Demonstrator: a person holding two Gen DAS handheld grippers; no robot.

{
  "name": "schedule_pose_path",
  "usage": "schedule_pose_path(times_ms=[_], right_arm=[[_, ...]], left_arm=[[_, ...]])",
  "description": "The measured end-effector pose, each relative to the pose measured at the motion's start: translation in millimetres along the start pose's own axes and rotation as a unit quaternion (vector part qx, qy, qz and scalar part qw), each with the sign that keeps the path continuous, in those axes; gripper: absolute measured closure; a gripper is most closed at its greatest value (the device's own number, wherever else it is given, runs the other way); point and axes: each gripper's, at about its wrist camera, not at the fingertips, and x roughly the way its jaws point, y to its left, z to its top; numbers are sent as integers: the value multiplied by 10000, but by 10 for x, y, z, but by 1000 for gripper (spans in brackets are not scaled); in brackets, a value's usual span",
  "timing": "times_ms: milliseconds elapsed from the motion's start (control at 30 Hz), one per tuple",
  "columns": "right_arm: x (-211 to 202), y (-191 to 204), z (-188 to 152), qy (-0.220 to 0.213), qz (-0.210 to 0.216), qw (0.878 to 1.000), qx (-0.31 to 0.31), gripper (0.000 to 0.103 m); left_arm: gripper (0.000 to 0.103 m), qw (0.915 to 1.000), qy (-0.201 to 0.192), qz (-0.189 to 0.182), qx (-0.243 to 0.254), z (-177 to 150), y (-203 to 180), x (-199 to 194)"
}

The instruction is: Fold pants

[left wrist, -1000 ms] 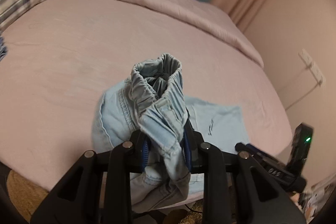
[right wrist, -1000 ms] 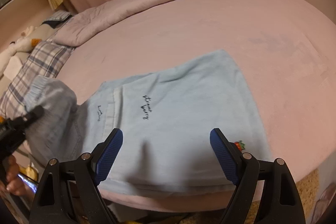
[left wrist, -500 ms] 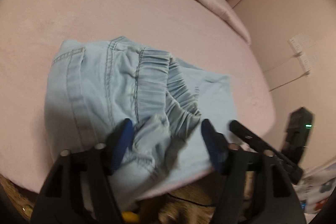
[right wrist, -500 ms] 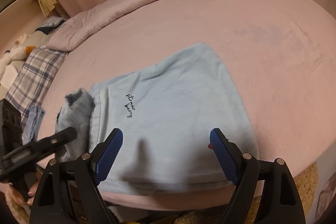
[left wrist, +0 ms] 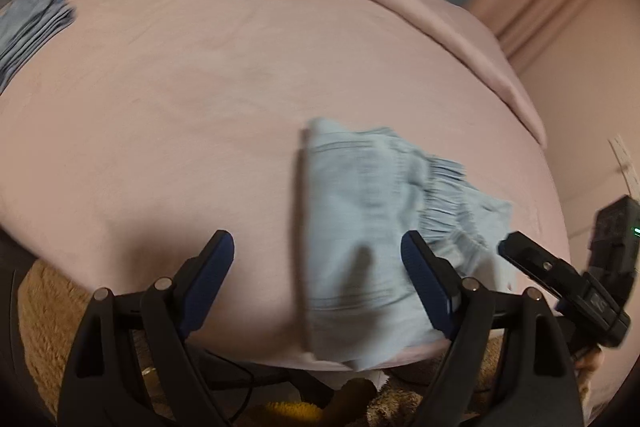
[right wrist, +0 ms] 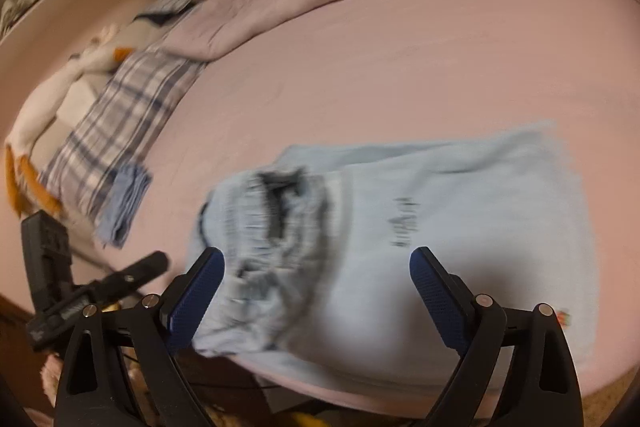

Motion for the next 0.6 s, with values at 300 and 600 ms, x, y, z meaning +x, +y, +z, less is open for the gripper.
schedule_pose_path(times_ms=[300, 600], right_arm=[[131, 369, -64, 34, 253, 9989, -402, 48], [428, 295, -174, 300, -1, 9990, -329, 79]], left_arm=[[18, 9996, -10, 141, -239, -67, 159, -106], [18, 9997, 137, -27, -208, -53, 89, 3]])
